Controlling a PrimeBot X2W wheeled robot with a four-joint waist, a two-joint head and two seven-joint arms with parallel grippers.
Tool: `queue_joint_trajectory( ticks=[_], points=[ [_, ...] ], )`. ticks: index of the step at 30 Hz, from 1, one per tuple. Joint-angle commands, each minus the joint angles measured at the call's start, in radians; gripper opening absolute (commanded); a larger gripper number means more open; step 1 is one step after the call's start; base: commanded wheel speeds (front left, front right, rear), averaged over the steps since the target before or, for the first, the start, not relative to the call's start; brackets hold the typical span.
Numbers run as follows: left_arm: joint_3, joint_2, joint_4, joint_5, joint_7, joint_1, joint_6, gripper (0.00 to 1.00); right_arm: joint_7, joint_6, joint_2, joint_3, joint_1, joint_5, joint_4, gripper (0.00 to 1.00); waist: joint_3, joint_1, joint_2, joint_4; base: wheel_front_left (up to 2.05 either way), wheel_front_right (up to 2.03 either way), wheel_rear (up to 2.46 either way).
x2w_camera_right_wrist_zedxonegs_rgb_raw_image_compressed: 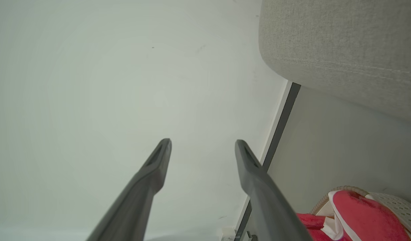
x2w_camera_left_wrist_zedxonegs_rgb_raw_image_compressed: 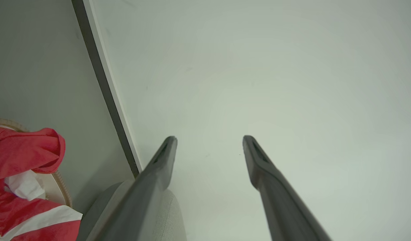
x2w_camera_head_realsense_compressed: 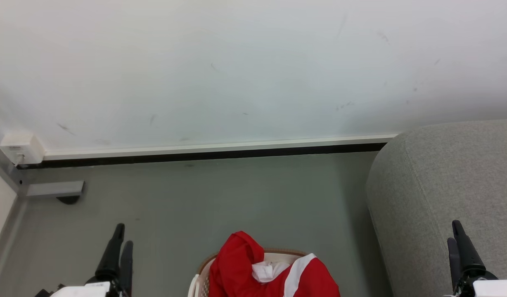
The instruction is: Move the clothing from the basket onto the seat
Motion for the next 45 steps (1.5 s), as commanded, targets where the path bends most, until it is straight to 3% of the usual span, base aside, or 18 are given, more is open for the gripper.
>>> queue_joint_trajectory(
  ticks=[1, 10, 22, 34, 45],
  points=[
    [-0.005, 0.006, -0.020, 0.014, -0.013, -0.008, -0.003, 1.00, -0.014, 0.000, -0.014, 0.005, -0.012, -0.041, -0.021, 1.00, 0.000, 0.0000, 0.0000, 0.001, 0.00, 0.00, 0.00],
    [0.001, 0.006, -0.033, 0.142, -0.054, 0.007, -0.004, 1.00, -0.055, 0.000, -0.016, 0.041, 0.003, -0.292, -0.064, 1.00, 0.000, 0.0000, 0.0000, 0.005, 0.00, 0.00, 0.00],
    [-0.013, 0.007, -0.048, 0.422, -0.103, 0.026, 0.000, 1.00, -0.104, 0.000, -0.042, 0.088, 0.018, -0.579, -0.091, 1.00, -0.001, 0.0000, 0.0000, 0.012, 0.00, 0.00, 0.00],
    [-0.039, 0.008, -0.084, 0.675, -0.146, 0.044, -0.004, 1.00, -0.147, -0.001, -0.047, 0.122, 0.026, -0.787, -0.084, 1.00, 0.001, 0.0000, 0.0000, 0.015, 0.00, 0.00, 0.00],
    [-0.031, 0.008, -0.107, 0.836, -0.180, 0.055, -0.005, 1.00, -0.180, -0.001, -0.040, 0.145, 0.036, -0.934, -0.076, 1.00, 0.001, 0.0000, 0.0000, 0.014, 0.00, 0.00, 0.00]
  ],
)
